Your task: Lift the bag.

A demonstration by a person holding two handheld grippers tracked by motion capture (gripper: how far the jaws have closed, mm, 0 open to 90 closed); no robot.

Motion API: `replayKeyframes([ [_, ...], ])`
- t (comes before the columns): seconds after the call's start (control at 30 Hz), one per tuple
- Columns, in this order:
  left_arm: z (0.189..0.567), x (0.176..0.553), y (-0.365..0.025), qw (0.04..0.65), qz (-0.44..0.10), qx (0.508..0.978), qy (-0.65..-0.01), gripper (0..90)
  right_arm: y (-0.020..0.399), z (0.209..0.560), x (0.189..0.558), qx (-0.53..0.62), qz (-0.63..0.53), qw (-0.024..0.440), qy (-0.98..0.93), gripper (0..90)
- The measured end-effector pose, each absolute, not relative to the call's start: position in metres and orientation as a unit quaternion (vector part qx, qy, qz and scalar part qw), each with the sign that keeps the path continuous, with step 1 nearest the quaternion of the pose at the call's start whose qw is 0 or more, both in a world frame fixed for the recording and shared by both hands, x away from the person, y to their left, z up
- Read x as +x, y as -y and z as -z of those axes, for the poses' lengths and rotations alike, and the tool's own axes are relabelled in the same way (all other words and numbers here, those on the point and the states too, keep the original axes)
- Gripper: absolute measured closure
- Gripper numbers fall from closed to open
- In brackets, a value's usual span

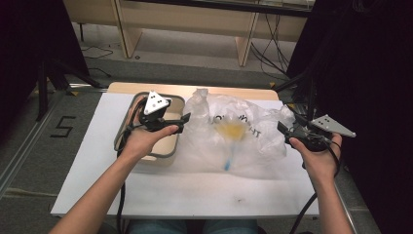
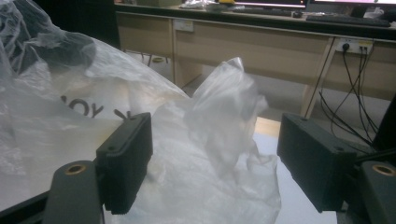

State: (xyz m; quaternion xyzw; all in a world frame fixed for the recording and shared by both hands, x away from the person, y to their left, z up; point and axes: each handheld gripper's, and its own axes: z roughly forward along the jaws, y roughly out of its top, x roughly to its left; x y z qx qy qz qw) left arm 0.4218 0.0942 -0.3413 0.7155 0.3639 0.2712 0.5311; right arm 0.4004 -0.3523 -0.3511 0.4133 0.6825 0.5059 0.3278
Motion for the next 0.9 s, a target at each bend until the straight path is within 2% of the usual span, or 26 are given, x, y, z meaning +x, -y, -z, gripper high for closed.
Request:
replayKeyframes([
  [0.27,0.35,0.408,-0.106,0.53,-0.267,0.725,-0.35,21.2,0.362,0.364,0.387,0.417,-0.502,0.307,-0.693,28.0],
  [0.57,0.376,0.388,-0.124,0.522,-0.26,0.739,-0.337,21.2,0.367,0.392,0.369,0.418,-0.496,0.273,-0.71,30.0],
  [0.9,0.397,0.359,-0.137,0.519,-0.26,0.748,-0.324,21.2,0.366,0.414,0.341,0.415,-0.484,0.257,-0.726,31.0],
])
